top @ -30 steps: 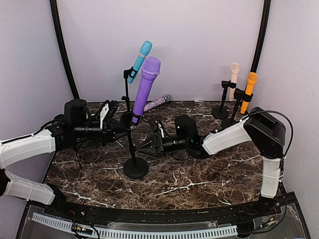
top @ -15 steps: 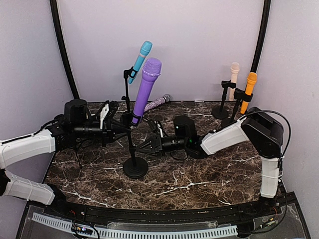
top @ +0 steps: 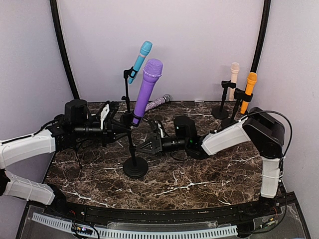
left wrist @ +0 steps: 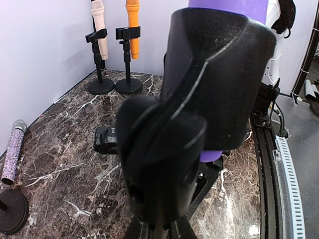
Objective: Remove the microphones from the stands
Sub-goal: Unscrew the knob on the stand of the microphone stand.
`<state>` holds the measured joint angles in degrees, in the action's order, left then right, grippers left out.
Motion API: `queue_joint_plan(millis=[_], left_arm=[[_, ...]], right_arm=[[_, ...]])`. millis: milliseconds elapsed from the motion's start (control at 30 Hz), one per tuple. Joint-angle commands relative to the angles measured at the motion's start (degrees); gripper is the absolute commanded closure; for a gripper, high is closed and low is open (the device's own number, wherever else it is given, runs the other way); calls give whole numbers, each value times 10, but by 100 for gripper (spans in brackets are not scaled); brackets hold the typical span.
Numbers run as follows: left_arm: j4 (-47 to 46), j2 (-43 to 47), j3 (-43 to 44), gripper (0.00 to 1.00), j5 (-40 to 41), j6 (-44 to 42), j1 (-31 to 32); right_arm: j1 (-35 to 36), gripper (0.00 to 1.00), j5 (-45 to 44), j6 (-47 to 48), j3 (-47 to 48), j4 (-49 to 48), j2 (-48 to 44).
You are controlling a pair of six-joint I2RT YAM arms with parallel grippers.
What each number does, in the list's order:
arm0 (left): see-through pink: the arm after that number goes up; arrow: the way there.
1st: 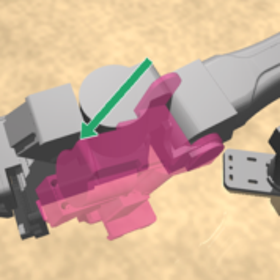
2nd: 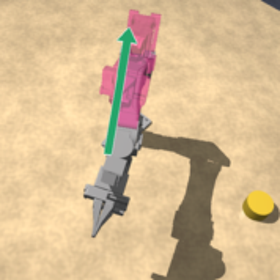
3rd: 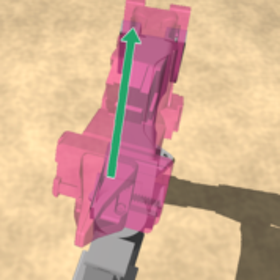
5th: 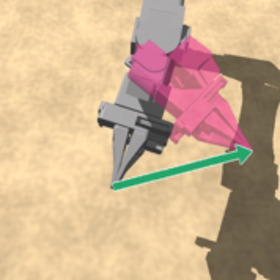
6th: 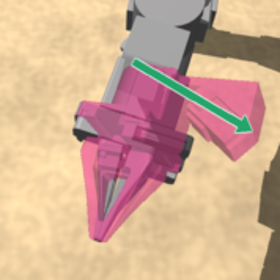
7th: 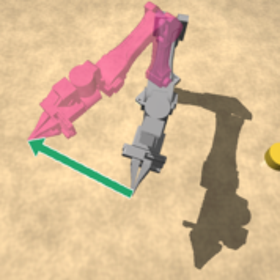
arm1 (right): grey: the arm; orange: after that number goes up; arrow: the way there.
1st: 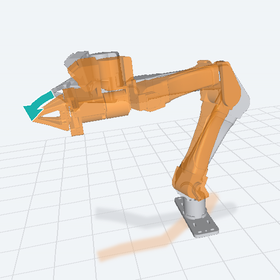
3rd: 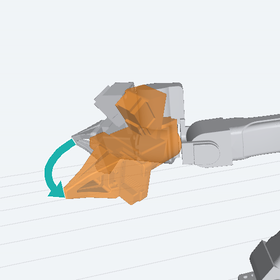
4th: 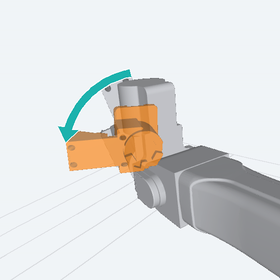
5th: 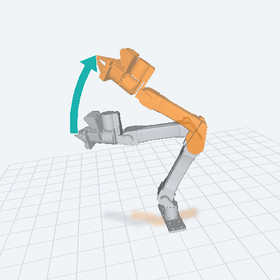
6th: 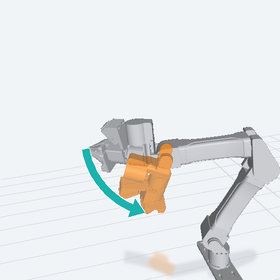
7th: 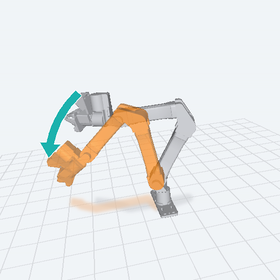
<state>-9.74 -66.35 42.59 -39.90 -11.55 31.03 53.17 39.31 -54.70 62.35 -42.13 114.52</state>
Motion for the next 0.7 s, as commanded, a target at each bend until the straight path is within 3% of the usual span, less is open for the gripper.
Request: queue_joint_plan(millis=[0,233,667], left_arm=[[-8,6,9,100,9,-13,2],[-6,2,10,100,9,-14,2],[-3,-8,11,100,10,-14,2]], right_arm=[[11,100,-62,83,-13,39,-46],[35,100,-168,188,-1,144,-86],[92,100,-361,286,-1,214,-110]])
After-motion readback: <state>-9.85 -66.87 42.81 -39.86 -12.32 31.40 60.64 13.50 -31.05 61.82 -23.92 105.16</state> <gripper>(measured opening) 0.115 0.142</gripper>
